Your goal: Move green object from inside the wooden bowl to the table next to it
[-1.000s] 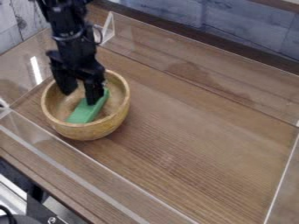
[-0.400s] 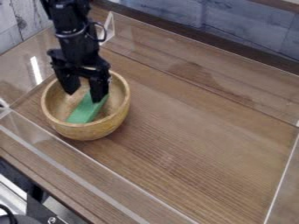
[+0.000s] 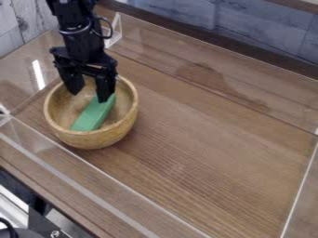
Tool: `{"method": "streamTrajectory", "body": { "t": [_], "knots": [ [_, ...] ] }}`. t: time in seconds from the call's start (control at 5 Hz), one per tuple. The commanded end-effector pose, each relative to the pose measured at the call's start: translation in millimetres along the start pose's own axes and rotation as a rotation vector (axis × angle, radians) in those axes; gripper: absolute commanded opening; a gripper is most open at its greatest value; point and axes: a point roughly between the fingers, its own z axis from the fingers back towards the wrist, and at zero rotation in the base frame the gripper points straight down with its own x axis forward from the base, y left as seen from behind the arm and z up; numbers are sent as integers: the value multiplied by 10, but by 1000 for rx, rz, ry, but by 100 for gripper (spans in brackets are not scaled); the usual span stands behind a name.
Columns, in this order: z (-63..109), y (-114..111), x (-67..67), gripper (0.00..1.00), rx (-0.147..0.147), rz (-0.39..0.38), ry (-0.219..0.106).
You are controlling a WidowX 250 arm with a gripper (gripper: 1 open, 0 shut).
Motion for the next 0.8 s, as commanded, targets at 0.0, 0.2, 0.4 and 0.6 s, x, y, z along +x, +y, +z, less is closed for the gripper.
{"method": "streamTrajectory", "body": {
  "t": [0.0,0.2,0.4,0.6],
  "knots": [
    [8,-38,35,100,14,-24,-27],
    [-67,-70,37,100,14,-13,-28],
    [-91,-75,59,100,7,3,-31],
    [7,2,115,100,3,22,-32]
  ]
}}
